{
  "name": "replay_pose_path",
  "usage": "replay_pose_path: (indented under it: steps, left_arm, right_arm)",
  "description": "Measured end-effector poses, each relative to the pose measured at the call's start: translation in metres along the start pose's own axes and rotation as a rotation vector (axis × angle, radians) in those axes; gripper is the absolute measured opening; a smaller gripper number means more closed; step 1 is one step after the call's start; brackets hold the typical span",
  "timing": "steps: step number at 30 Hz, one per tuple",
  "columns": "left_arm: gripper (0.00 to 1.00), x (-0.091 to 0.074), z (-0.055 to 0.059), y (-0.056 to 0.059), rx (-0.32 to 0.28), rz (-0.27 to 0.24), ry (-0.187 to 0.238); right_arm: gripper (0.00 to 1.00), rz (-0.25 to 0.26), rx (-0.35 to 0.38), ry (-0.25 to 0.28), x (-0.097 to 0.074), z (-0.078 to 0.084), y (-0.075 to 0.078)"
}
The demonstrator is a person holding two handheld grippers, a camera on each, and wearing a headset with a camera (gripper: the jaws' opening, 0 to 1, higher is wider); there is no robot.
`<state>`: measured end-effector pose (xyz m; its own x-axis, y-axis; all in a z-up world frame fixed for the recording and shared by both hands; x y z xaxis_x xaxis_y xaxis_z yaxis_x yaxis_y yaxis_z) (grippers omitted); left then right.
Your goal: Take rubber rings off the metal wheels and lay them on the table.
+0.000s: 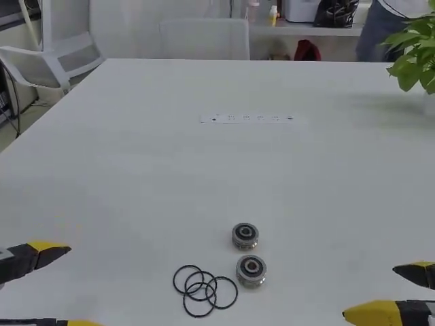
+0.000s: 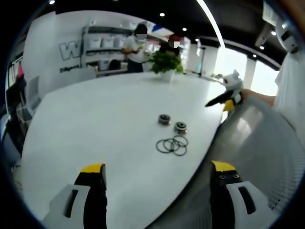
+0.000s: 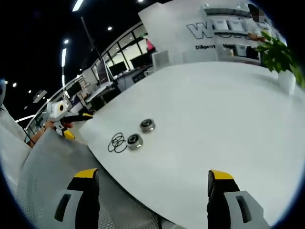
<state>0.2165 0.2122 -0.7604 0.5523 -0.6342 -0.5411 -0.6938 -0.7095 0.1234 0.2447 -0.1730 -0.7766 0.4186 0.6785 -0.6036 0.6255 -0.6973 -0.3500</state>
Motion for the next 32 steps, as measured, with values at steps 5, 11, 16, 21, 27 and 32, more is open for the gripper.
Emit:
replay_pose_path:
  steps: [5,11,16,21,27,32]
  left_arm:
    - [0.9,-0.001,0.0,0.001,-0.003,-0.001,0.006]
    - [0.89,-0.003,-0.001,0.001,-0.009,-0.009,0.013]
    - [0.88,-0.003,-0.001,0.001,-0.017,-0.016,0.016]
    - [0.87,-0.005,0.0,0.0,-0.04,-0.026,0.027]
    - [0.86,-0.006,0.002,-0.002,-0.063,-0.043,0.031]
    - [0.86,-0.005,0.005,-0.002,-0.068,-0.054,0.005]
  right_arm:
    - [0.94,0.002,-0.002,-0.012,0.0,0.004,-0.002]
    - [0.94,-0.003,-0.012,-0.027,0.0,0.009,-0.007]
    - [0.94,-0.004,-0.012,-0.022,-0.001,0.011,-0.011]
    - [0.9,-0.001,0.007,-0.01,-0.003,0.013,-0.012]
    - [0.88,0.003,0.008,-0.013,-0.003,0.014,-0.013]
    - [0.83,0.02,0.033,-0.008,-0.004,0.015,-0.011]
Point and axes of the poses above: the centre of the closed fingertips' face, and the gripper's own axes: x roughly forward along the fingers, y roughly to its right, z roughly out of its underside, the point moved 7 cm from there along -x, roughly backward along the fingers, and after that the axes turned 2 degrees about -y, right-handed, at the moved point
